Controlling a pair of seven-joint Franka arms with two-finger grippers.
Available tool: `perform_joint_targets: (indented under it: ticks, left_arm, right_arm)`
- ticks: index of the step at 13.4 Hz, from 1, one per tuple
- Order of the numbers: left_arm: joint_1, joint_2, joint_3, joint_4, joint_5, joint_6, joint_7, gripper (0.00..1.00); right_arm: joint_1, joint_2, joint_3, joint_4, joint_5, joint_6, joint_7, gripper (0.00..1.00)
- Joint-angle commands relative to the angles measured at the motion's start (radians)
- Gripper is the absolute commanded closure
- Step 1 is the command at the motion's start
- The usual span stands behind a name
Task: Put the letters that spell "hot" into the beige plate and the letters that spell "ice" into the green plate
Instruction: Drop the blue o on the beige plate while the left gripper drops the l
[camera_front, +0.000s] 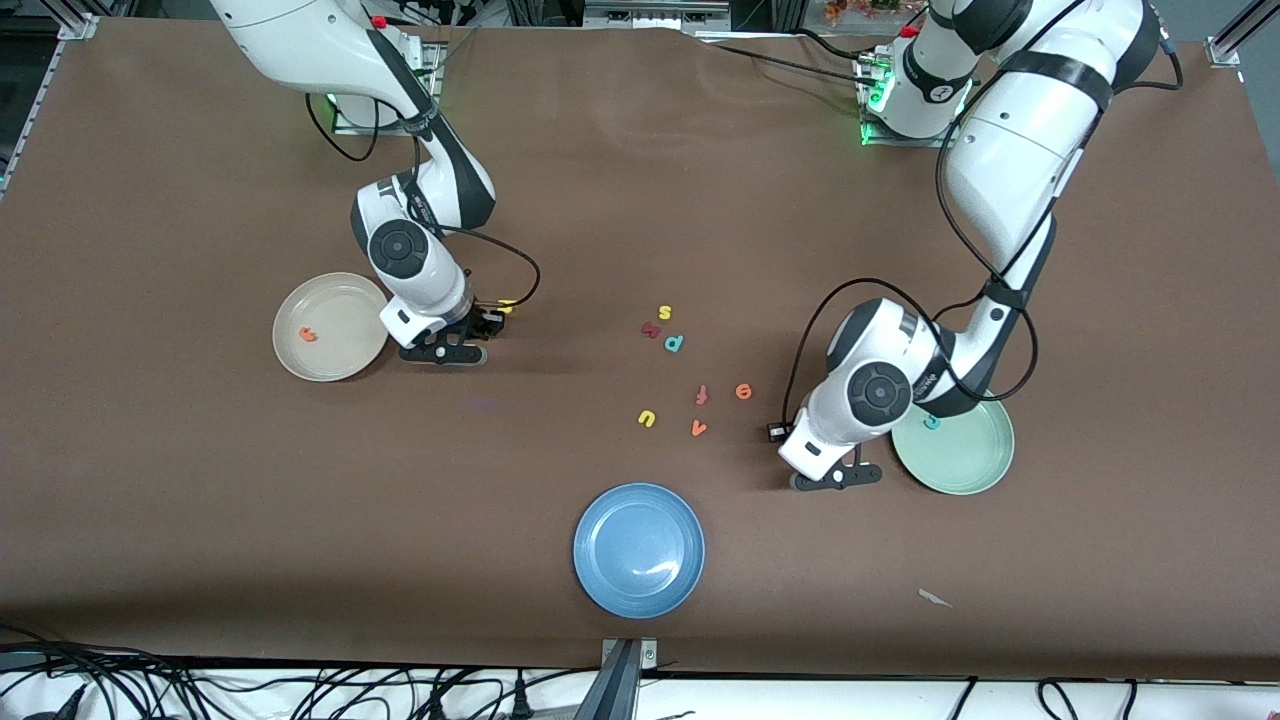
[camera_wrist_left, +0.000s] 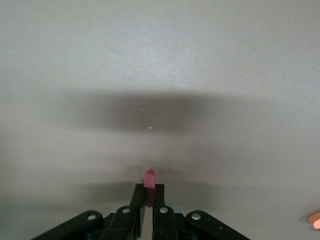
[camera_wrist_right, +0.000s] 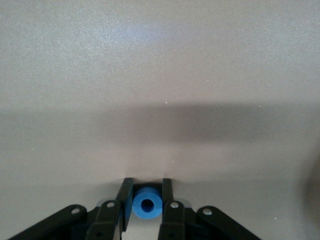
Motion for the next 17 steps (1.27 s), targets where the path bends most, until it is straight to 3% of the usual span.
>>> perform_joint_targets:
  ticks: [1,3,6,9,14,15,16,17]
  left_arm:
    - [0.042,-0.038,0.003,0.043,-0.010,-0.116,0.121,1.00]
    - [0.080,-0.063,0.006,0.032,-0.012,-0.177,0.263,1.00]
    - [0.161,-0.086,0.009,0.022,0.020,-0.237,0.495,1.00]
    - [0.211,-0.091,0.006,-0.006,0.099,-0.231,0.566,0.98]
    - [0.258,-0.114,0.003,-0.079,0.100,-0.155,0.597,0.93]
    - [0.269,-0.129,0.003,-0.108,0.102,-0.126,0.597,0.88]
    - [0.277,-0.146,0.003,-0.144,0.103,-0.097,0.599,0.76]
    - [0.280,-0.163,0.003,-0.173,0.114,-0.074,0.599,0.48]
  right_arm:
    - [-0.007,0.017,0.004,-0.009,0.013,0.001,0.000,0.76]
    - [-0.008,-0.006,0.000,-0.006,0.013,-0.014,-0.012,0.76]
    - [-0.013,-0.041,-0.025,0.047,0.013,-0.141,-0.023,0.76]
    - [-0.014,-0.060,-0.078,0.125,0.013,-0.296,-0.078,0.78]
    - [-0.016,-0.071,-0.280,0.143,0.013,-0.417,-0.406,0.78]
    - [-0.019,-0.066,-0.310,0.135,0.013,-0.417,-0.455,0.78]
    - [-0.025,-0.057,-0.327,0.123,0.013,-0.416,-0.487,0.78]
    - [-0.039,-0.045,-0.328,0.117,0.013,-0.416,-0.509,0.78]
